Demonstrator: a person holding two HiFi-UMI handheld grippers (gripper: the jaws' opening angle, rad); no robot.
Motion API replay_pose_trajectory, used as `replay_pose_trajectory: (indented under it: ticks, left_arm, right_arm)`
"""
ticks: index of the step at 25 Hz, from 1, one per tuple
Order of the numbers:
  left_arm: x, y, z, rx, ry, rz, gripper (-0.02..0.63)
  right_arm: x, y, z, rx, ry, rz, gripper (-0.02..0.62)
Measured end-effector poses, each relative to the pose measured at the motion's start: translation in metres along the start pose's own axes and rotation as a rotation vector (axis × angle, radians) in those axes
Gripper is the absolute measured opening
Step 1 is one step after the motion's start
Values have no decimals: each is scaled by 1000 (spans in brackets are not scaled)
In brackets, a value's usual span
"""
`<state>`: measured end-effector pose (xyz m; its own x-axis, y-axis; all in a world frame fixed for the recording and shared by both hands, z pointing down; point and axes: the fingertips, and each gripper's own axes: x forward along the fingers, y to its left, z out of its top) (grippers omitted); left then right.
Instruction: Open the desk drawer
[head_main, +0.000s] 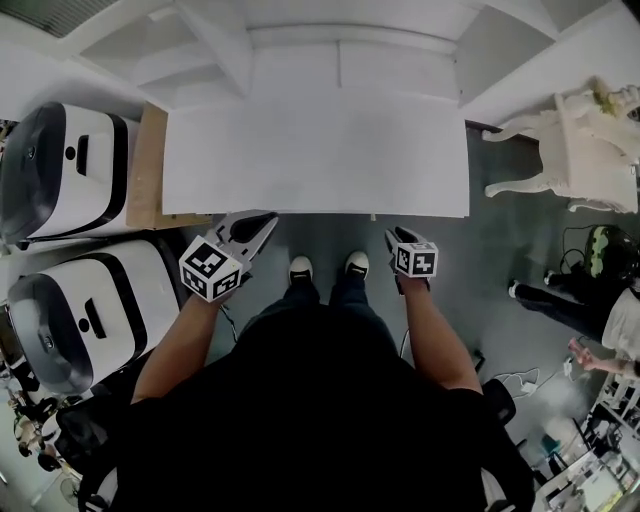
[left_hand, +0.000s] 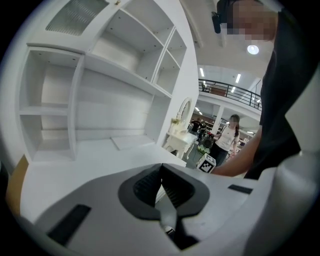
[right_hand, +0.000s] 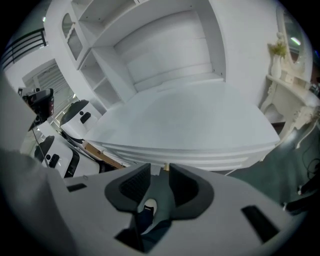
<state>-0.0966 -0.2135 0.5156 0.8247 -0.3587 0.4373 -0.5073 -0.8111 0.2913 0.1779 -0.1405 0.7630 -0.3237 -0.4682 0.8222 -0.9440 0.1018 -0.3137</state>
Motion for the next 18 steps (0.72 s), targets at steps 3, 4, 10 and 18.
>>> replay_pose_trajectory:
  ticks: [3, 4, 10, 18]
  left_arm:
    - [0, 2, -7, -16, 14, 11, 9]
    - [1, 2, -10, -22, 19, 15, 9]
    - [3, 10, -27, -56, 51, 35, 9]
    - [4, 18, -46, -101, 83, 51, 9]
  right_arm:
    - [16, -1, -4, -3, 29, 9, 120]
    - [23, -2, -7, -4, 39, 13, 120]
    - [56, -8, -17, 1, 90, 20, 120]
    - [93, -10, -25, 10, 138, 32, 120]
